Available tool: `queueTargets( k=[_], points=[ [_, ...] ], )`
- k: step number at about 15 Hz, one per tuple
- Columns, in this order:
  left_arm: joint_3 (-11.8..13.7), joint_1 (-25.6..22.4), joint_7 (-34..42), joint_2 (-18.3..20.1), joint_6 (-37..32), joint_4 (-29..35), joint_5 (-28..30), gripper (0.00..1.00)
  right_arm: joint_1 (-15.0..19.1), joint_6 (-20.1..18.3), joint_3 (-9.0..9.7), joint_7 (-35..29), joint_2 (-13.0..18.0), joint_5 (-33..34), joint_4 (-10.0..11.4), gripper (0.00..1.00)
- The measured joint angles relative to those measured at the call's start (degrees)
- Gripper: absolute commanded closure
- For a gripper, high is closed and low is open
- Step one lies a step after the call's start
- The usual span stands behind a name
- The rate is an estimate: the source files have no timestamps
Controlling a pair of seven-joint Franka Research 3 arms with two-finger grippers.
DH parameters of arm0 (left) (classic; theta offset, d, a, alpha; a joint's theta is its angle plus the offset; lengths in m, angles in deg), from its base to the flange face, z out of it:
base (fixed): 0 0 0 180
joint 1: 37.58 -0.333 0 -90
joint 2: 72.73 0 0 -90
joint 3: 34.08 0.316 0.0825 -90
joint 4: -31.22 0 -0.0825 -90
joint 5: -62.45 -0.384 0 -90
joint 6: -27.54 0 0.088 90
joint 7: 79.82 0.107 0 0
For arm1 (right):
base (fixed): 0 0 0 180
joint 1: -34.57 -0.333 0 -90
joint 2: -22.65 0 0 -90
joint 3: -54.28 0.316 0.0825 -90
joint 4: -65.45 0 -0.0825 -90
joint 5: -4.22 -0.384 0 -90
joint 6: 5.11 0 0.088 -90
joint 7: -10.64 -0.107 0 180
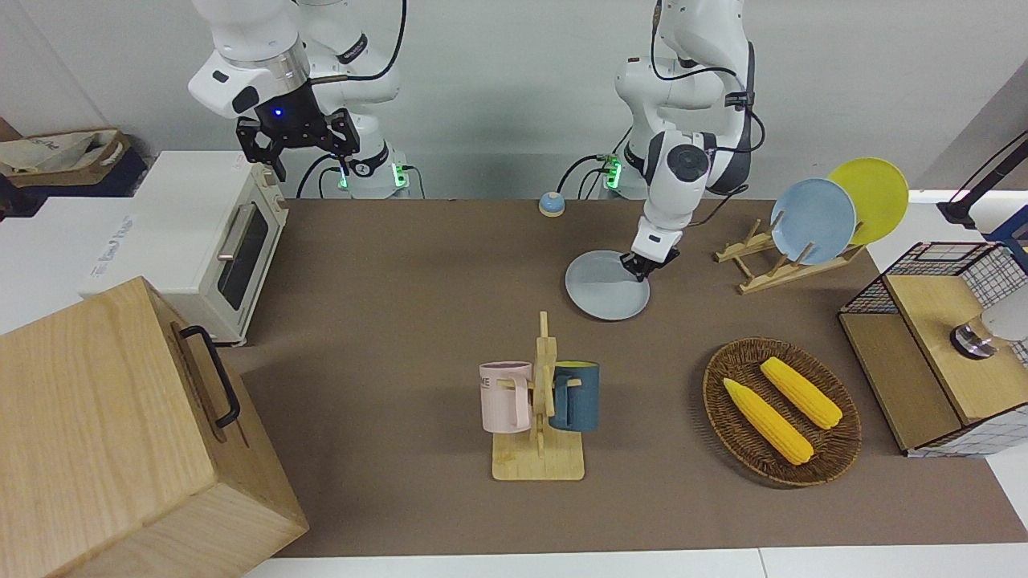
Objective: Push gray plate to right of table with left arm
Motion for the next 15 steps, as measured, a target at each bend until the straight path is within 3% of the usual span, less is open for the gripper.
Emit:
queueTargets(
  k=[3,6,10,15],
  points=[
    [-0.53,7.34,-11.88,-3.66,0.4,-4.19,0.0,1.0,0.0,0.0,0.0,0.0,0.0,0.0,0.0,0.017],
    [-3.48,13.4,-24.18,-8.05,0.86,-9.55,0.0,1.0,0.0,0.0,0.0,0.0,0.0,0.0,0.0,0.017],
    [-7.92,16.86,-35.29,-13.03,1.05,-15.74,-0.07,1.0,0.0,0.0,0.0,0.0,0.0,0.0,0.0,0.017],
    [-8.66,21.57,-44.11,-17.43,1.07,-21.53,-1.53,1.0,0.0,0.0,0.0,0.0,0.0,0.0,0.0,0.017]
  ],
)
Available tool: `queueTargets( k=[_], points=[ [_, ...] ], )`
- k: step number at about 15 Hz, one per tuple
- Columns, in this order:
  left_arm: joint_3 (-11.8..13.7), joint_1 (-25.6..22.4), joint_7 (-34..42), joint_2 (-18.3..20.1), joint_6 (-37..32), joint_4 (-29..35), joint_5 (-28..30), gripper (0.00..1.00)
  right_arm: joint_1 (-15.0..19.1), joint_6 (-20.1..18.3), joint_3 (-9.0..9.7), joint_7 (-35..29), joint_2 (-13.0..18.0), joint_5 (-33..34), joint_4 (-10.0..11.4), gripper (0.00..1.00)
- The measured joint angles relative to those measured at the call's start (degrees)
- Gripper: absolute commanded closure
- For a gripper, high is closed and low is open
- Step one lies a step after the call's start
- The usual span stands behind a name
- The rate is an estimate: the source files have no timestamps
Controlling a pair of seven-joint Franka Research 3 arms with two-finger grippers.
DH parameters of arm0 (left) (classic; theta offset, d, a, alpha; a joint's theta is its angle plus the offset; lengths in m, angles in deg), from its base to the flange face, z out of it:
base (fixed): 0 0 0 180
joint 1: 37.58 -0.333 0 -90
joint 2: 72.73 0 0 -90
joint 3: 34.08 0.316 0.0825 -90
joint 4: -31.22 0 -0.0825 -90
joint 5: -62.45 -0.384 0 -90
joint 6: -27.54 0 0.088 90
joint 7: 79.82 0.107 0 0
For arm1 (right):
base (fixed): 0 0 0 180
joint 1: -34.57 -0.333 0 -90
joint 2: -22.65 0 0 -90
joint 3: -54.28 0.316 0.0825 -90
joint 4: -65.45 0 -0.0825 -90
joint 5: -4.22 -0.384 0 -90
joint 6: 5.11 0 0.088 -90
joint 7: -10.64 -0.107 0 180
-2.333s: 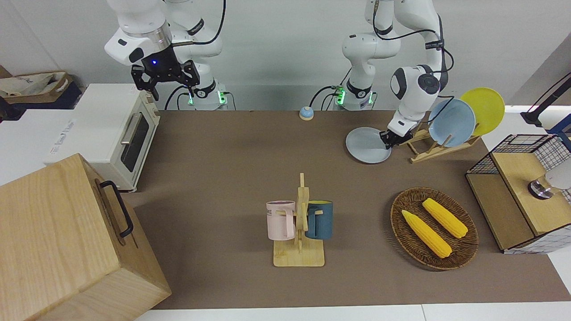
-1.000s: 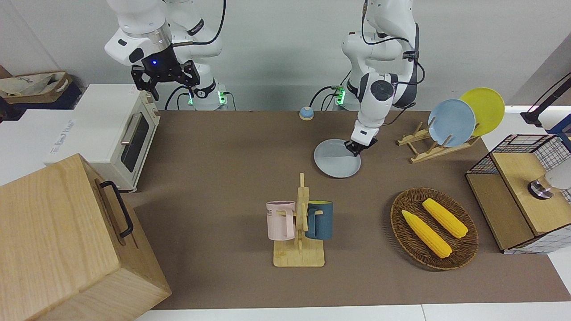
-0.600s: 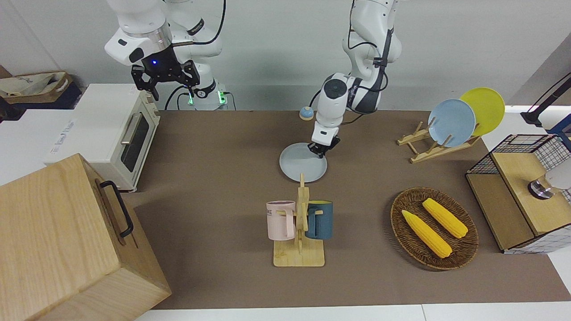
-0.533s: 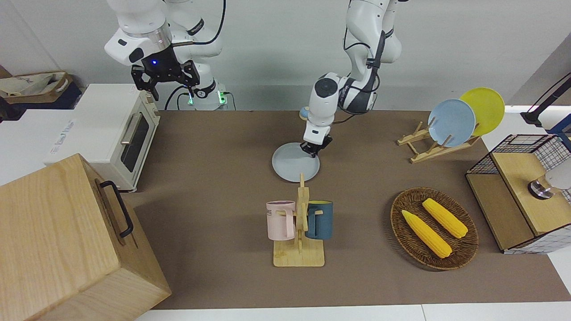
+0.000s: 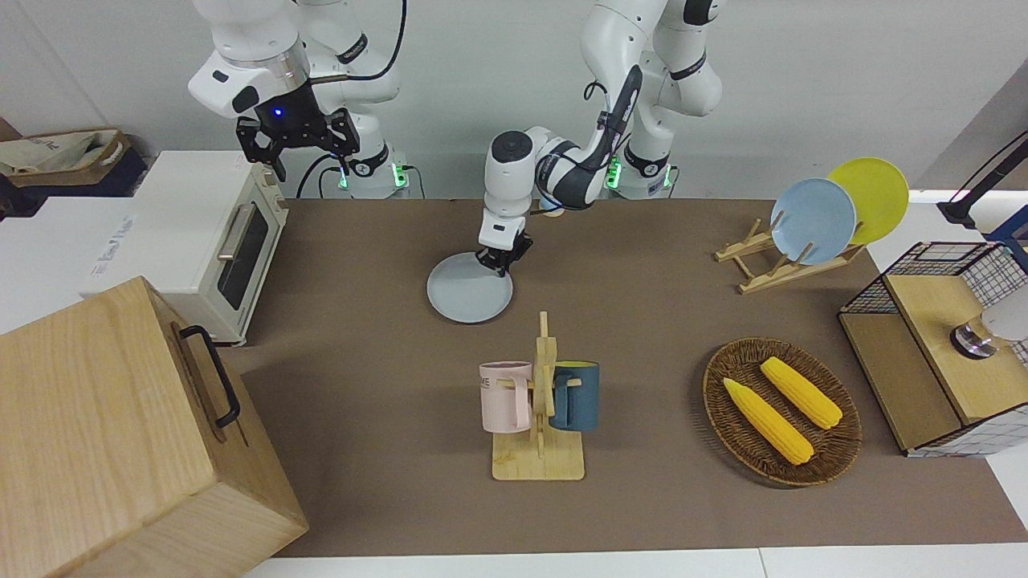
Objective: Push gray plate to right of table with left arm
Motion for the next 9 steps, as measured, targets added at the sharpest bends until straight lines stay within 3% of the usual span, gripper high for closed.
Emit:
queueTargets(
  k=[3,5,6,9],
  points=[
    [-0.04,0.98,-2.44,-1.34,-0.07,-1.81,-1.13,1.0,0.0,0.0,0.0,0.0,0.0,0.0,0.0,0.017],
    [-0.1,0.98,-2.62,-1.54,-0.1,-2.05,-1.29,0.44,0.0,0.0,0.0,0.0,0.0,0.0,0.0,0.017],
    [-0.11,0.99,-2.63,-1.57,-0.11,-2.11,-1.32,0.02,0.0,0.0,0.0,0.0,0.0,0.0,0.0,0.017],
    [-0.27,1.04,-2.72,-2.51,-0.18,-2.57,-2.08,0.0,0.0,0.0,0.0,0.0,0.0,0.0,0.0,0.017]
  ],
)
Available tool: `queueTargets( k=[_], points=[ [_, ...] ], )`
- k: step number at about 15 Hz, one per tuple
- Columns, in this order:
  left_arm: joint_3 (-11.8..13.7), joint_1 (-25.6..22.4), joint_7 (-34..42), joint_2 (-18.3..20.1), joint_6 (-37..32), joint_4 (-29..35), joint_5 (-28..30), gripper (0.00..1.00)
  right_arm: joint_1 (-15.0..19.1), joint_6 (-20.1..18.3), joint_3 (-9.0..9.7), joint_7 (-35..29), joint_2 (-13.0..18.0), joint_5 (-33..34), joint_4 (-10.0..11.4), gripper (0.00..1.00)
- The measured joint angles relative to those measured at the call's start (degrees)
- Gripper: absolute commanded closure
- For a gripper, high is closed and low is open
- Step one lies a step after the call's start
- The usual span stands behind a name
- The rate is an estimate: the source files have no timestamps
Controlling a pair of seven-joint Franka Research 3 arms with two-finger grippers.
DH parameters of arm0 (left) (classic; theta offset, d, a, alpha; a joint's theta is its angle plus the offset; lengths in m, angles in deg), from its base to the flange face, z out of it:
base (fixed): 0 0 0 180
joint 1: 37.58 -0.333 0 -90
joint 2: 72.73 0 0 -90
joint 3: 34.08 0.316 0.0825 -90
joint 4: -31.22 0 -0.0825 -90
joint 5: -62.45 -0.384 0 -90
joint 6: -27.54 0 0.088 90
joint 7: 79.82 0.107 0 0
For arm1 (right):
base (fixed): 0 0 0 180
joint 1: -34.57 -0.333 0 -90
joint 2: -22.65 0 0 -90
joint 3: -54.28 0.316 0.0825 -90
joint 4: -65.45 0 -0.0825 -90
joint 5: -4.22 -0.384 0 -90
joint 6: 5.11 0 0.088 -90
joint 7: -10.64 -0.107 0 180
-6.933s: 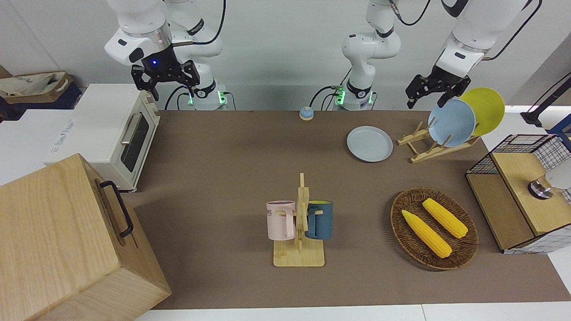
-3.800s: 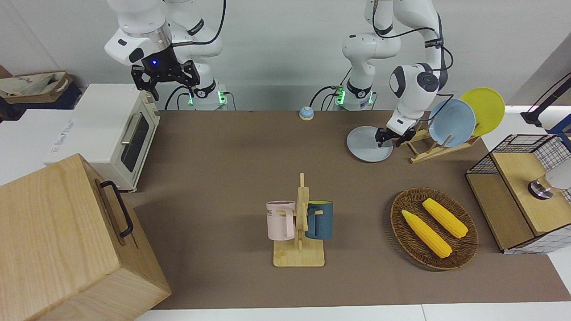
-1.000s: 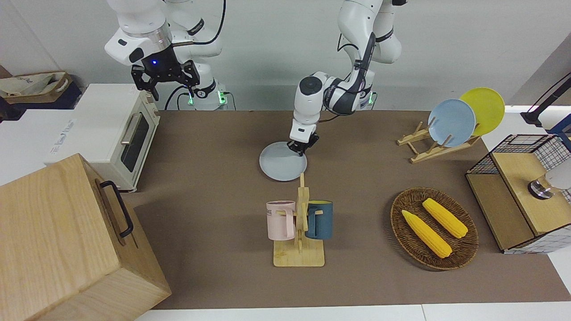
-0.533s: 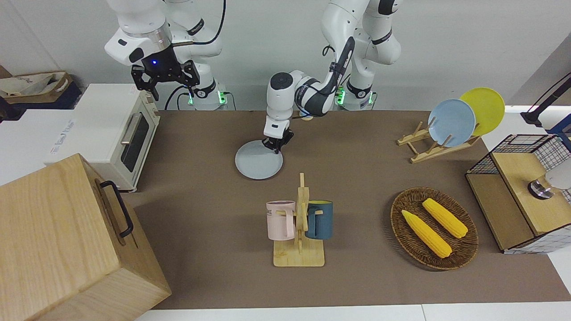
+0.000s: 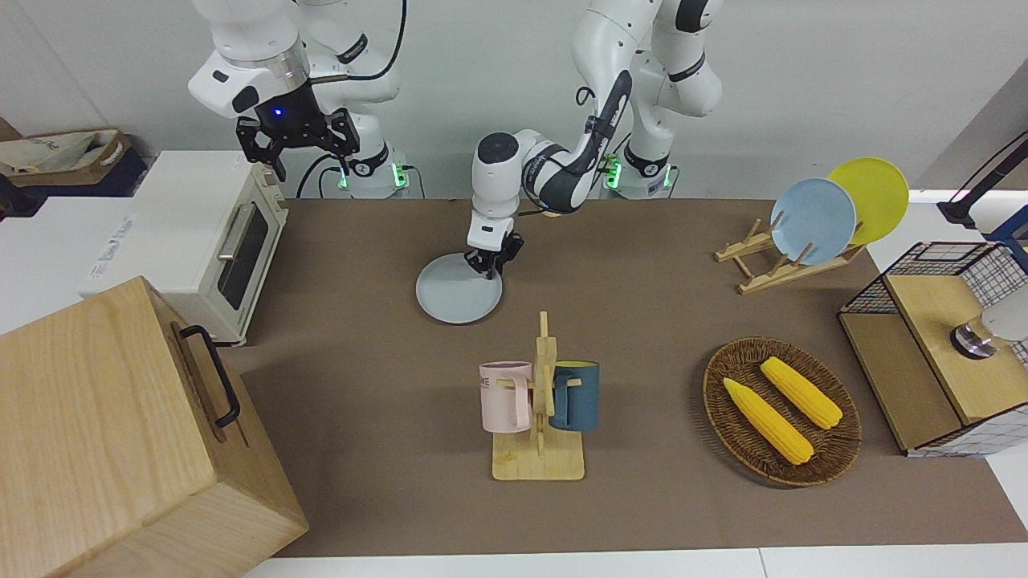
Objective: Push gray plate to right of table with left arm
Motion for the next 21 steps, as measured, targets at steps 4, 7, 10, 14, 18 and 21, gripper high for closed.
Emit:
queueTargets(
  k=[4,7,10,14,18,21],
  points=[
    [0.18,-0.01,-0.06,-0.16,-1.77,-1.28,-1.4,0.0,0.0,0.0,0.0,0.0,0.0,0.0,0.0,0.017],
    [0.79,-0.44,3.77,0.16,-6.63,-4.1,-1.77,0.0,0.0,0.0,0.0,0.0,0.0,0.0,0.0,0.017],
    [1.29,-5.8,16.73,4.18,-15.39,-6.26,-1.29,0.0,0.0,0.0,0.0,0.0,0.0,0.0,0.0,0.017],
    [1.82,-17.6,36.57,11.58,-25.74,-6.82,0.75,0.0,0.0,0.0,0.0,0.0,0.0,0.0,0.0,0.017],
    [2.14,-27.93,50.7,16.04,-32.71,-9.1,1.24,0.0,0.0,0.0,0.0,0.0,0.0,0.0,0.0,0.017],
    [2.12,-33.58,56.68,16.35,-38.03,-13.98,2.29,0.0,0.0,0.0,0.0,0.0,0.0,0.0,0.0,0.017]
  ],
)
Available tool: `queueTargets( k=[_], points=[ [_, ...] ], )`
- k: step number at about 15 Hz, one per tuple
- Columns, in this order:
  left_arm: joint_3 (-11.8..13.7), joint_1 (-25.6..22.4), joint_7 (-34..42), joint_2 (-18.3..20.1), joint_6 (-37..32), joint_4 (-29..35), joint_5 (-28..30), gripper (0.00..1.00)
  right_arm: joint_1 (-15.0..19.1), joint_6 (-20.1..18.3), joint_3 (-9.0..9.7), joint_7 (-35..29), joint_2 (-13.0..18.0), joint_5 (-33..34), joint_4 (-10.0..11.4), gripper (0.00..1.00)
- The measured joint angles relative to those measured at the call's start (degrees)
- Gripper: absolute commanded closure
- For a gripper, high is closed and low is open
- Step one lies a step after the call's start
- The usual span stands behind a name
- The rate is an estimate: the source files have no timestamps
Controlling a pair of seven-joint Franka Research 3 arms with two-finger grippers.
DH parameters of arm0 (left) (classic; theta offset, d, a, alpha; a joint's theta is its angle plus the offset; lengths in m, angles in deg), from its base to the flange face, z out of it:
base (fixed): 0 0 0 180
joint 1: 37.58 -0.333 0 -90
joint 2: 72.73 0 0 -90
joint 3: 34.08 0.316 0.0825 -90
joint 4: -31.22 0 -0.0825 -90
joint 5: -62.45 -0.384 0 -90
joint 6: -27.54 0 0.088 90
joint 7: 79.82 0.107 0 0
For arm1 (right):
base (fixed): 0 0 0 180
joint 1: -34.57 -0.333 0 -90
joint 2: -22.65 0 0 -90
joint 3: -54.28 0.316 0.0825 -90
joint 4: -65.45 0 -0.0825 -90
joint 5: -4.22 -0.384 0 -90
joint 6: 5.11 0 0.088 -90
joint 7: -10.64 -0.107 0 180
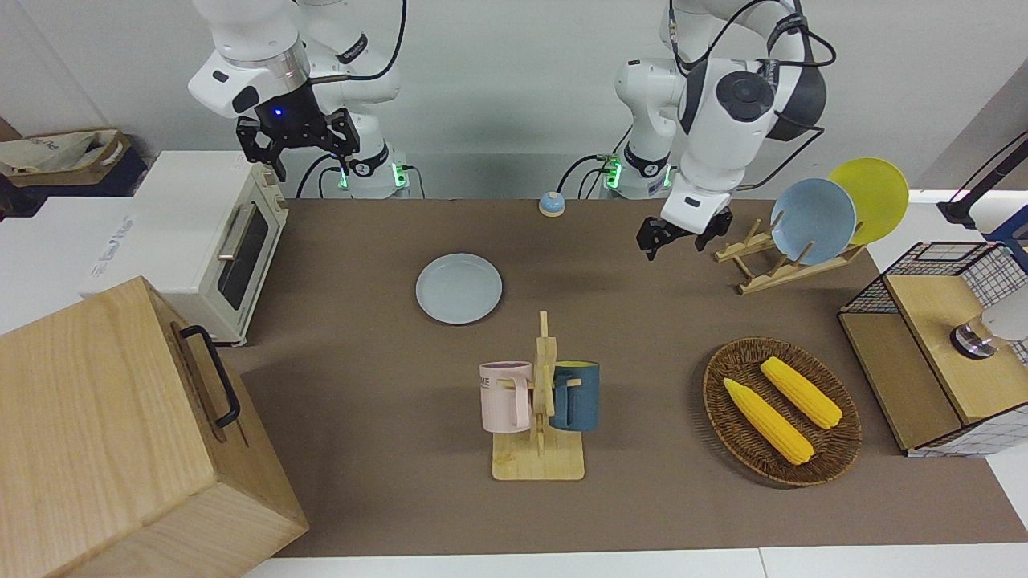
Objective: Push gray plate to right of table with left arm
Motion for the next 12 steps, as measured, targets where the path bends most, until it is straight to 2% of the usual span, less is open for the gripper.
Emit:
queueTargets(
  k=[2,5,12],
  points=[
    [0.06,-2.46,4.9,0.06,-4.63,-4.49,0.81,0.0,0.0,0.0,0.0,0.0,0.0,0.0,0.0,0.017],
    [0.1,-4.61,7.47,0.09,-8.41,-9.61,3.76,0.0,0.0,0.0,0.0,0.0,0.0,0.0,0.0,0.017],
    [-0.21,-5.0,14.9,-0.09,-12.39,-13.03,4.59,0.0,0.0,0.0,0.0,0.0,0.0,0.0,0.0,0.017]
  ],
)
